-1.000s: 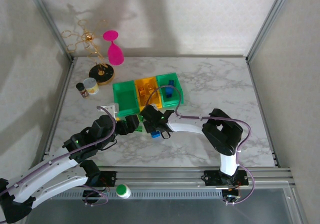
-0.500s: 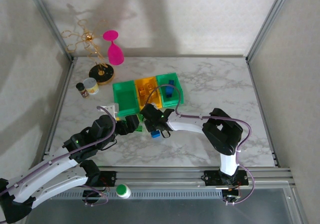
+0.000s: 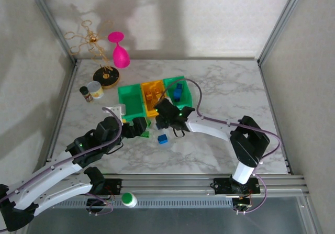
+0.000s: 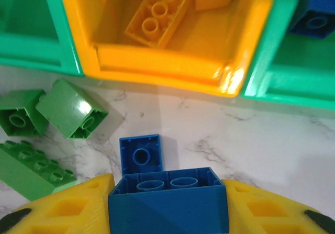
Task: Sort the legos into containers by color
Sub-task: Pick up the lego from the center of the table, then place the lego in the container.
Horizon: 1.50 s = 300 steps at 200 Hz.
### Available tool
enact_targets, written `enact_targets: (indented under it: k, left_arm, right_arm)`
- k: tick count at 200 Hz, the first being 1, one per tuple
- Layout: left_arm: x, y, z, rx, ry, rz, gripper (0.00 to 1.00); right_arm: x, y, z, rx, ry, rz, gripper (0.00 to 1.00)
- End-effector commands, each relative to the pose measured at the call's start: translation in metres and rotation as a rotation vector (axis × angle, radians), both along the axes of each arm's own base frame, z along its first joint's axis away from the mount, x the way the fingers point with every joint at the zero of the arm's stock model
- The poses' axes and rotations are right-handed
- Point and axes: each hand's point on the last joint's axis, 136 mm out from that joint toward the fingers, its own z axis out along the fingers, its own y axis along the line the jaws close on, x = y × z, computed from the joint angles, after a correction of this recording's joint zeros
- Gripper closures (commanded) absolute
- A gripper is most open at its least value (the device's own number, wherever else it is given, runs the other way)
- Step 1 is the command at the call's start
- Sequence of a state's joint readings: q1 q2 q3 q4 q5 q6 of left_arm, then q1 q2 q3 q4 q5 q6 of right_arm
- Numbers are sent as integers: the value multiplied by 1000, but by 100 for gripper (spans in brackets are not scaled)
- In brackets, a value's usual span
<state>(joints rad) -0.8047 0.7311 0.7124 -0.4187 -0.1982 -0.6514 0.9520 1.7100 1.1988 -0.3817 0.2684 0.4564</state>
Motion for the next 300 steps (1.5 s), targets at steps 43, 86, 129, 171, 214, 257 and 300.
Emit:
enact_targets:
  k: [43, 86, 129, 171, 214, 257, 300]
  left_arm:
    - [17, -14, 37, -18, -107, -10, 0]
    - [31, -28, 44, -11, -135, -23, 0]
    - [46, -38, 43, -2, -146, -12, 1]
    - [61, -37, 45, -6, -157, 25, 0]
    - [74, -34, 41, -8, -147, 46, 0]
    - [78, -30, 36, -1, -140, 60, 0]
    - [78, -25, 34, -1, -136, 70, 0]
  right_arm:
    - [42, -33, 46, 50, -71, -113, 54]
    - [80, -43, 60, 88, -95, -161, 54]
    - [119, -49, 60, 88, -113, -211, 54]
    - [151, -58, 47, 51, -131, -270, 54]
    - [174, -62, 25, 28, -119, -298, 54]
    - [190, -59, 13, 7, -117, -302, 54]
    - [200, -55, 0, -12, -103, -287, 52]
